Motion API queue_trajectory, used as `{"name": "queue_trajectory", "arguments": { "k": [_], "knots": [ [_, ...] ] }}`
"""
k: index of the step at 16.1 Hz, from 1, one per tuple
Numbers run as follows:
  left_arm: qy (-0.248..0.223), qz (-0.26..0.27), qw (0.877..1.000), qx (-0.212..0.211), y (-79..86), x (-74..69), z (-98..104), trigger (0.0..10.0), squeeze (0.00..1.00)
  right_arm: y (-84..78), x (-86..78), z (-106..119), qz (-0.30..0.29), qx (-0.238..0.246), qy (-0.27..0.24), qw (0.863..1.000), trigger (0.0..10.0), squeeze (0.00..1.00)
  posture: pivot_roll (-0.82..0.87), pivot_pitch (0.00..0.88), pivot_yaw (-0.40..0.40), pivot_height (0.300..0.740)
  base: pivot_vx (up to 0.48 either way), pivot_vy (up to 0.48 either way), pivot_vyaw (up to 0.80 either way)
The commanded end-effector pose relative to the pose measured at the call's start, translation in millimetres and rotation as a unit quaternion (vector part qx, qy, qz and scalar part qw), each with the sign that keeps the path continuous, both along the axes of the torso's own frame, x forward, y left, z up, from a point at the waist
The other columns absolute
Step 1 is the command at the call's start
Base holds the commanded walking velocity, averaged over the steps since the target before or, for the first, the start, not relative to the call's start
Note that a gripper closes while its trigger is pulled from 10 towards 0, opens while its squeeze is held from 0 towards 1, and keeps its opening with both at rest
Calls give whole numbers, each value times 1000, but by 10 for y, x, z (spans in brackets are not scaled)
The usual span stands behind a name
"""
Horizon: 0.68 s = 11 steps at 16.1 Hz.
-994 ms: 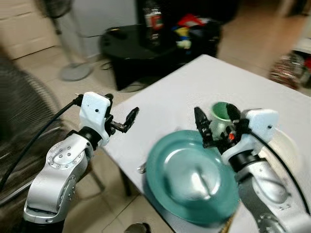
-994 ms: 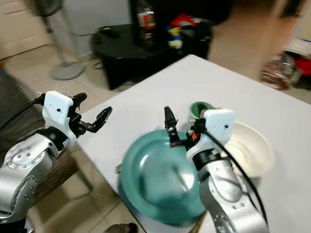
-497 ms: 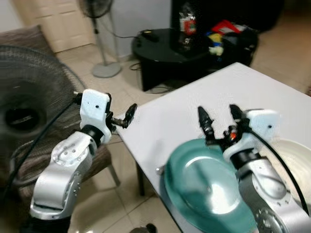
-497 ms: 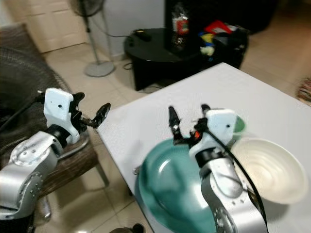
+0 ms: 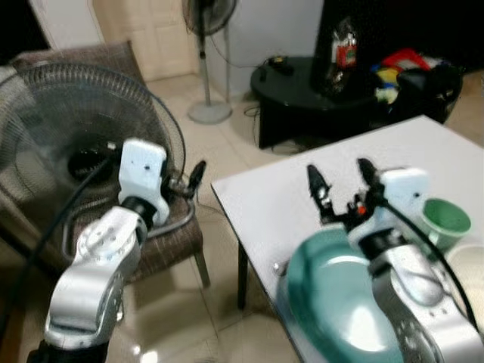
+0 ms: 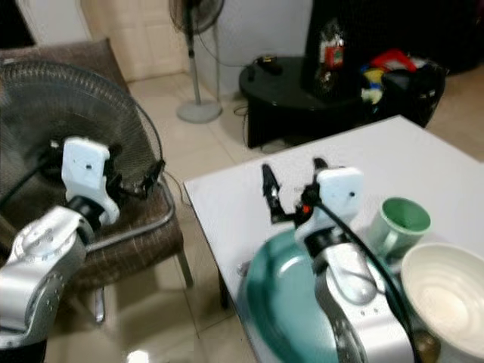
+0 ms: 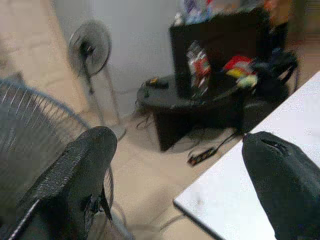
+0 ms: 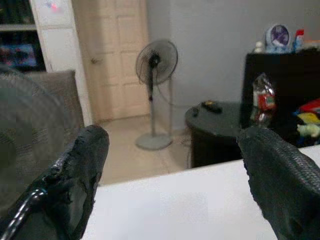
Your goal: Setting the table
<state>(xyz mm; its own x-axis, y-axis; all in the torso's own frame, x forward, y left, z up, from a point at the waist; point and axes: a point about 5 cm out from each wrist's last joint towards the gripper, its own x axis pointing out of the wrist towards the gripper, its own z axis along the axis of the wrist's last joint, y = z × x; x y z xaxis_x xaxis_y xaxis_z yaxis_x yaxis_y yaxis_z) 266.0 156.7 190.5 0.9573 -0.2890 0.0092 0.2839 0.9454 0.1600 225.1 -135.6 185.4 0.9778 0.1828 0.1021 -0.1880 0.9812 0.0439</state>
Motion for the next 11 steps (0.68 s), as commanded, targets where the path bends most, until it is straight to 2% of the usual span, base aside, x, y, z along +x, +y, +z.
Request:
{"name": "queue_trajectory", "arguments": {
  "k": [1,4,6,8,10,11],
  "knots": [
    [12,18,1000,8,83,-20,-68,10000,0,27,4,24,1,-2,-11,1000,10000,1000,34,0,9,740,0,0,800],
    [2,21,1000,2,57,18,-23,10000,0,-15,56,66,-19,-19,-43,999,10000,1000,39,0,12,740,0,0,800],
    [3,13,1000,5,39,-12,-30,10000,0,3,35,40,1,-18,-30,999,10000,1000,43,0,14,740,0,0,800],
    [10,28,999,12,113,-26,-77,10000,0,17,19,-10,-8,-25,-16,1000,10000,1000,37,0,13,740,0,0,800],
    [12,26,1000,8,91,-6,-80,10000,0,-42,34,-95,-39,-27,6,999,10000,1000,41,0,28,740,0,0,800],
    [15,20,1000,7,66,-17,-80,10000,0,-51,0,-145,-28,-20,19,999,10000,1000,43,0,31,740,0,0,800]
  ]
}}
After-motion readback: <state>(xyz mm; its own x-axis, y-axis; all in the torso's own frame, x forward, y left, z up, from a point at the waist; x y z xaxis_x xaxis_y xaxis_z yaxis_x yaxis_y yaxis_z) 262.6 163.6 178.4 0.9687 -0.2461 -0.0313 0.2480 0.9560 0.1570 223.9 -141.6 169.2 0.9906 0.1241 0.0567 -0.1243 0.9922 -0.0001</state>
